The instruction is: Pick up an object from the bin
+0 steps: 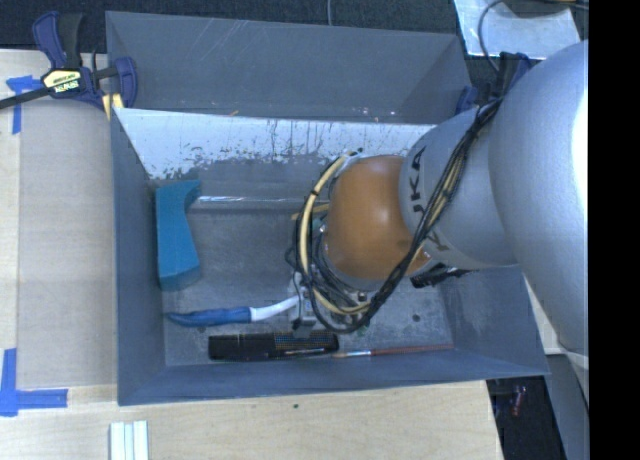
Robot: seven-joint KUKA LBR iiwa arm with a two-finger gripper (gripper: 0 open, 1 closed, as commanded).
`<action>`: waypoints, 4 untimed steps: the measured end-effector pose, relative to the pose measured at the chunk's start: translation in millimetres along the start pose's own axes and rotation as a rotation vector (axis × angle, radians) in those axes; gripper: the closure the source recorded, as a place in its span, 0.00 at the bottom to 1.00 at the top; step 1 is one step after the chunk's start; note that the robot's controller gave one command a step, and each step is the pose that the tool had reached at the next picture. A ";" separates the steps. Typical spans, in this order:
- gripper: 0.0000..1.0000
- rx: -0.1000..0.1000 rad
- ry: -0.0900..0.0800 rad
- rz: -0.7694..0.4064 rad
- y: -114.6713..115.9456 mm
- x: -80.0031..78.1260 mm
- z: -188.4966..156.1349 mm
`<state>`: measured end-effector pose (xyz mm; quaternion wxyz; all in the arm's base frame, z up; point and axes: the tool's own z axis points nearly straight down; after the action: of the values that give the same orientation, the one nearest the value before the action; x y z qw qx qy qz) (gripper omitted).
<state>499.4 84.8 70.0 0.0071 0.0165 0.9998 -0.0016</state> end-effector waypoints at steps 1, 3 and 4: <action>1.00 0.001 -0.006 -0.321 14.7 -4.3 -0.1; 1.00 0.001 -0.006 -0.159 33.9 -15.8 -0.9; 1.00 0.001 -0.006 -0.303 33.2 -12.1 -1.0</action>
Offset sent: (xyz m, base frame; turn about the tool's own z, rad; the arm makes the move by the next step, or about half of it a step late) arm -0.0091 0.0248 0.0060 0.0442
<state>512.6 117.6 71.1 0.0099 -0.1348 0.9908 -0.0031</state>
